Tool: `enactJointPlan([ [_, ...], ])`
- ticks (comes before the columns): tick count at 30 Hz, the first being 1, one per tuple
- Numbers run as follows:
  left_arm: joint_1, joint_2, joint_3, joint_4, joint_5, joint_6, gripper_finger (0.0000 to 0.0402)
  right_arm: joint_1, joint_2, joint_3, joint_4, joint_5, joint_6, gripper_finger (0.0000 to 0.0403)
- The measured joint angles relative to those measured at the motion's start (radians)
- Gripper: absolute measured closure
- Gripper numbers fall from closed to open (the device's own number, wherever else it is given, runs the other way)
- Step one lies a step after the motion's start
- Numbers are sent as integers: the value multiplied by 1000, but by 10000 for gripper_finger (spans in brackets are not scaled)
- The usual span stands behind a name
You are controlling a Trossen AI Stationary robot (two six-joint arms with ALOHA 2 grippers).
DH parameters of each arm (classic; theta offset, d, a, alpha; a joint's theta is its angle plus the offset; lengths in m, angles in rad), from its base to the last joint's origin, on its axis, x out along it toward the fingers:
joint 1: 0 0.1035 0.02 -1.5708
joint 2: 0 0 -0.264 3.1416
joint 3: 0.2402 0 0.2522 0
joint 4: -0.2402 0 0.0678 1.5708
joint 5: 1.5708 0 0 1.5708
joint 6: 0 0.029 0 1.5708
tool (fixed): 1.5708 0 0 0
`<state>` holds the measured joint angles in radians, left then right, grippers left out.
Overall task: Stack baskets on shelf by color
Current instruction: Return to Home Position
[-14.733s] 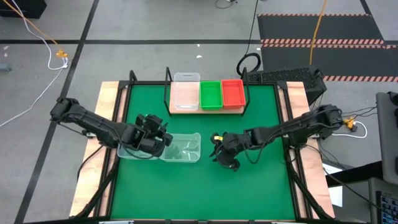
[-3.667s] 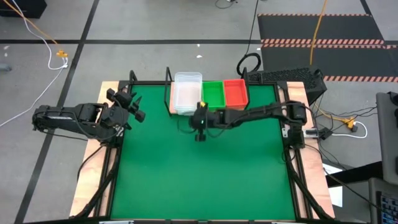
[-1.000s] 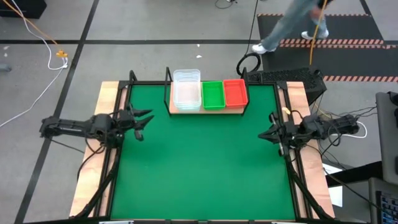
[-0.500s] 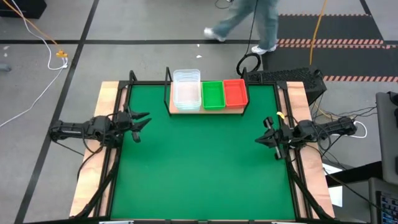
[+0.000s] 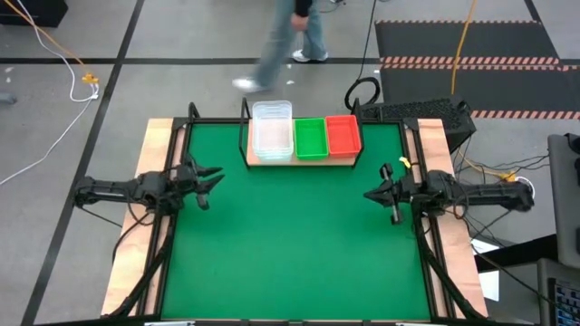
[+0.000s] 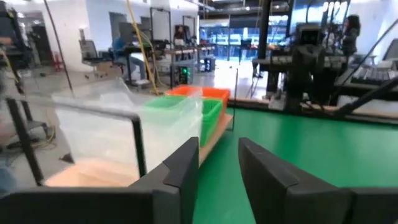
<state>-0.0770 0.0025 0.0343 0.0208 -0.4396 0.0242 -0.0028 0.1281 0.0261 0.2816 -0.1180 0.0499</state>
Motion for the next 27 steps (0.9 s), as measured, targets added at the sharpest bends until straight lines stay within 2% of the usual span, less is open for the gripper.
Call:
enactJointPlan([
  [3,7,12,-23,44,43,-2,317,-72,3,0,-3,-62,27,403],
  [9,13,16,-23,39,88,45,392,-159,1,-1,-10,-96,35,403],
  [13,13,16,-23,26,199,76,391,-166,9,-2,-93,-81,15,403],
  [15,13,16,-23,21,235,83,388,-166,14,-2,-132,-40,14,403],
  [18,13,16,-23,19,239,86,388,-166,18,-2,-166,-13,21,403],
  [27,13,17,-24,31,230,138,399,-166,17,-3,-113,-16,17,403],
])
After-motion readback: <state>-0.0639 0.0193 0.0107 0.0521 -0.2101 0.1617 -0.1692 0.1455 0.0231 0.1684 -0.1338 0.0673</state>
